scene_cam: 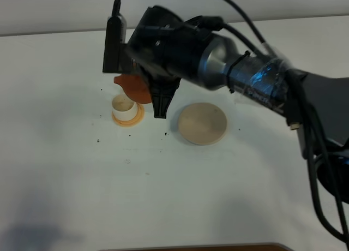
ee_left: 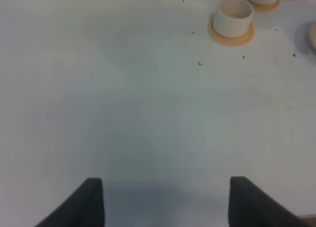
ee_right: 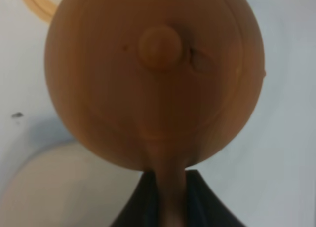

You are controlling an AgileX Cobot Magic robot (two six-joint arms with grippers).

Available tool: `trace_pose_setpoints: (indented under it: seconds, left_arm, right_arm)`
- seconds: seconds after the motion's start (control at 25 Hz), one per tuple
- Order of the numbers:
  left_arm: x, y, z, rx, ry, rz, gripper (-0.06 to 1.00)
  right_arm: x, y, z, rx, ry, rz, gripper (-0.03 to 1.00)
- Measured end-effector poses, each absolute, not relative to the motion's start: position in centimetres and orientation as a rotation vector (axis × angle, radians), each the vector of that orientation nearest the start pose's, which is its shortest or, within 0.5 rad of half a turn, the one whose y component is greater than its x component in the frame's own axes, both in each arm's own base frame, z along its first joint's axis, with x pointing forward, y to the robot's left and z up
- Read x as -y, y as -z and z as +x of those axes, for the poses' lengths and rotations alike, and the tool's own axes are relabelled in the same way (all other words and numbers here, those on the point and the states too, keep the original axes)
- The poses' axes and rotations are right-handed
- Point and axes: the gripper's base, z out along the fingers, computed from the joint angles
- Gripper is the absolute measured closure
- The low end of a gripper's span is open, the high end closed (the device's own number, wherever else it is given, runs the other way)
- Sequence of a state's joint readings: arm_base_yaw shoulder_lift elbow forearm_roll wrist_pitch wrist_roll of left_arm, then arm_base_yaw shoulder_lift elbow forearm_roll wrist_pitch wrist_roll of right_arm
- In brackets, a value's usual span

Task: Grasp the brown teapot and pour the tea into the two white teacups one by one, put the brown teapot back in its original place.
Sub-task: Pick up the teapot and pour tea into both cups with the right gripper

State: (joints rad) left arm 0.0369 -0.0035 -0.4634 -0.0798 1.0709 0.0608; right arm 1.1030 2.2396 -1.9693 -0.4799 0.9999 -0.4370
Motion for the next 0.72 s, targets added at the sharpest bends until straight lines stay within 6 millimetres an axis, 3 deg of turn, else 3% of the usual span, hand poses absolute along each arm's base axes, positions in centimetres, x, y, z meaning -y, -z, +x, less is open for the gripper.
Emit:
trace_pose_setpoints:
  seconds: [0.32,0.72]
  left_arm:
    - [0.6,-26.6,-0.2,-2.085,0.037,0.027,0.37]
    - [0.6,-26.6,-0.2,-2.085,0.037,0.027,0.37]
  right_arm:
    - [-43.2,-19.2,25.0,-1.607,0.603,-2.054,0.84]
    - [-43.6,-19.2,24.7,-1.520,0.697,-2.066,0.84]
